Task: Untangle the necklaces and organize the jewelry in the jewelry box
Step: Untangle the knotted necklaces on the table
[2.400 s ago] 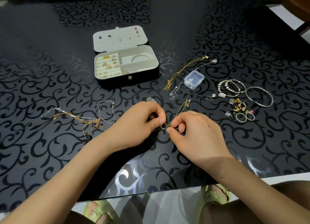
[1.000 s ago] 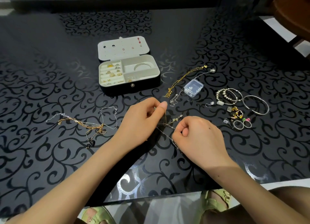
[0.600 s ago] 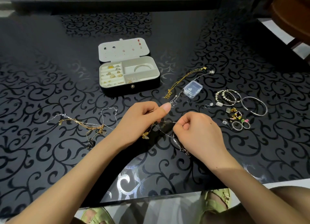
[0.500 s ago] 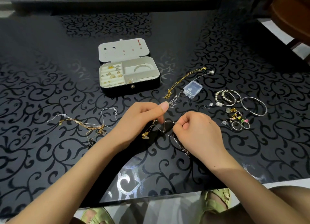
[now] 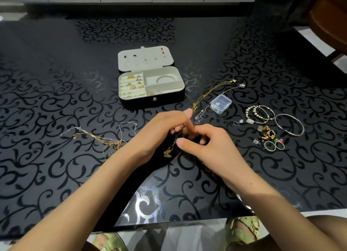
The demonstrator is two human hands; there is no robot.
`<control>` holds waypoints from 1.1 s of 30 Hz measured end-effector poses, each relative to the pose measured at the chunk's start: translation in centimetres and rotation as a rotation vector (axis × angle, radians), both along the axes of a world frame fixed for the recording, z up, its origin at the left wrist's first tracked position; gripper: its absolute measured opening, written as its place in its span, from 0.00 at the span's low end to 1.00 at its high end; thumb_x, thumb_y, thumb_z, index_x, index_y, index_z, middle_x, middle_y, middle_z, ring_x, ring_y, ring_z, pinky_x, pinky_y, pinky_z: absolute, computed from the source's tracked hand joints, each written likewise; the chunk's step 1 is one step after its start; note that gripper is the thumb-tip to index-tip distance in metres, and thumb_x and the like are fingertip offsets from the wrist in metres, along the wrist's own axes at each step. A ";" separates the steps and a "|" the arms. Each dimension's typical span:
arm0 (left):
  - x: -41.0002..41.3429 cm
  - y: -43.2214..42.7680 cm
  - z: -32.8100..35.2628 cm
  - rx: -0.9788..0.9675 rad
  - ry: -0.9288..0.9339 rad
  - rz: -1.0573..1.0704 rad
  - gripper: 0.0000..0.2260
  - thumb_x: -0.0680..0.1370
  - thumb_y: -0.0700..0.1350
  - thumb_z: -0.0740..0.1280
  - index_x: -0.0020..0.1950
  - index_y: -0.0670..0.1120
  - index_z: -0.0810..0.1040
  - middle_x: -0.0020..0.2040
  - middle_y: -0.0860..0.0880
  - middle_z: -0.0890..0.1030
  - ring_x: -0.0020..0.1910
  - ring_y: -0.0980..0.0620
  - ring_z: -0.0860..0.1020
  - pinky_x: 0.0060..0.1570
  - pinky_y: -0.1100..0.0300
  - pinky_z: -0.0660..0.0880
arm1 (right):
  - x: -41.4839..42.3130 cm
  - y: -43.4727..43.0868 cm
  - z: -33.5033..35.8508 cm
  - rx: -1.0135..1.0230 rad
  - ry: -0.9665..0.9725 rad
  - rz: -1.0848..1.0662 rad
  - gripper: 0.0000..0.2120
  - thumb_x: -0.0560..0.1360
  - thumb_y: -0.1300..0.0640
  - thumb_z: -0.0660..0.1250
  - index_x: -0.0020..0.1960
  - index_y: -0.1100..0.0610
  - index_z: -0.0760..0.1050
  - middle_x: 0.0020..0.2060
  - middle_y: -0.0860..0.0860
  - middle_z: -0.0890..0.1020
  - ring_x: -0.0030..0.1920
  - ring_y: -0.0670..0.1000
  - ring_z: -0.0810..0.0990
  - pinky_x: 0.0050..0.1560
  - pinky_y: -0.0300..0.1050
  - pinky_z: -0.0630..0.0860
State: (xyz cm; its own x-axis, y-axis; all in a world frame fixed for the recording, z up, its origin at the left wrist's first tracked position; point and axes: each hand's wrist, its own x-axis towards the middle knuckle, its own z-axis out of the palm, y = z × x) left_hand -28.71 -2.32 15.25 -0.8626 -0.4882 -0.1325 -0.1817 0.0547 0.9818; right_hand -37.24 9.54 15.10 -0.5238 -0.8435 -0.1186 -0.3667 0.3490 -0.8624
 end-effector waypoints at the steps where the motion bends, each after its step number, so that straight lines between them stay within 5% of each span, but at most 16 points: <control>1: 0.0 0.0 0.0 0.007 -0.003 0.007 0.18 0.74 0.55 0.60 0.36 0.43 0.78 0.30 0.54 0.69 0.32 0.58 0.66 0.34 0.70 0.64 | 0.0 -0.2 -0.1 -0.015 -0.015 -0.019 0.10 0.66 0.45 0.70 0.43 0.49 0.81 0.41 0.47 0.78 0.34 0.42 0.69 0.41 0.43 0.68; 7: -0.3 0.2 0.1 0.004 0.010 0.025 0.14 0.73 0.55 0.62 0.35 0.46 0.76 0.31 0.51 0.67 0.33 0.58 0.66 0.34 0.72 0.64 | -0.6 -0.3 0.0 -0.136 -0.143 -0.121 0.11 0.72 0.53 0.71 0.36 0.60 0.81 0.32 0.64 0.76 0.31 0.50 0.68 0.36 0.45 0.65; 12: 0.0 -0.4 -0.2 -0.039 -0.038 0.091 0.04 0.76 0.46 0.68 0.48 0.47 0.80 0.43 0.52 0.81 0.43 0.57 0.78 0.50 0.66 0.72 | -2.8 0.0 1.3 -0.149 -0.075 -0.171 0.11 0.74 0.56 0.68 0.35 0.58 0.81 0.31 0.52 0.83 0.32 0.42 0.76 0.37 0.39 0.73; 15: 0.9 -0.7 -0.3 -0.118 -0.077 0.103 0.12 0.75 0.35 0.66 0.54 0.50 0.79 0.52 0.52 0.82 0.51 0.58 0.79 0.55 0.66 0.74 | -4.1 0.1 1.2 -0.033 0.109 -0.201 0.13 0.75 0.53 0.66 0.35 0.58 0.78 0.26 0.51 0.78 0.24 0.43 0.68 0.31 0.37 0.65; 18: 1.9 -0.8 -0.5 -0.345 -0.098 0.123 0.16 0.76 0.31 0.63 0.52 0.51 0.79 0.52 0.54 0.80 0.53 0.60 0.78 0.53 0.71 0.72 | -4.7 0.1 0.6 0.062 0.283 -0.222 0.13 0.75 0.50 0.66 0.36 0.58 0.78 0.25 0.52 0.74 0.28 0.49 0.69 0.34 0.42 0.65; 22: 2.7 -0.7 -1.5 -0.868 -0.144 0.071 0.07 0.75 0.38 0.68 0.51 0.46 0.82 0.51 0.53 0.81 0.51 0.55 0.77 0.52 0.64 0.72 | -4.0 0.5 0.2 0.233 0.684 -0.170 0.10 0.72 0.49 0.69 0.50 0.53 0.80 0.40 0.50 0.79 0.45 0.56 0.77 0.45 0.47 0.70; 25: 3.1 -0.9 -2.3 -1.056 -0.185 0.014 0.11 0.72 0.49 0.67 0.52 0.49 0.83 0.55 0.54 0.81 0.55 0.51 0.78 0.50 0.54 0.70 | -3.1 1.2 -0.2 0.127 0.958 -0.158 0.16 0.64 0.50 0.76 0.50 0.55 0.80 0.41 0.54 0.77 0.42 0.60 0.74 0.44 0.51 0.70; 33: 4.7 -1.2 -2.8 -1.045 -0.296 -0.071 0.31 0.69 0.67 0.55 0.67 0.52 0.74 0.69 0.57 0.71 0.70 0.58 0.66 0.58 0.58 0.57 | -0.4 2.7 -1.5 0.143 0.666 0.243 0.16 0.65 0.42 0.69 0.52 0.44 0.80 0.36 0.45 0.72 0.39 0.49 0.71 0.42 0.44 0.68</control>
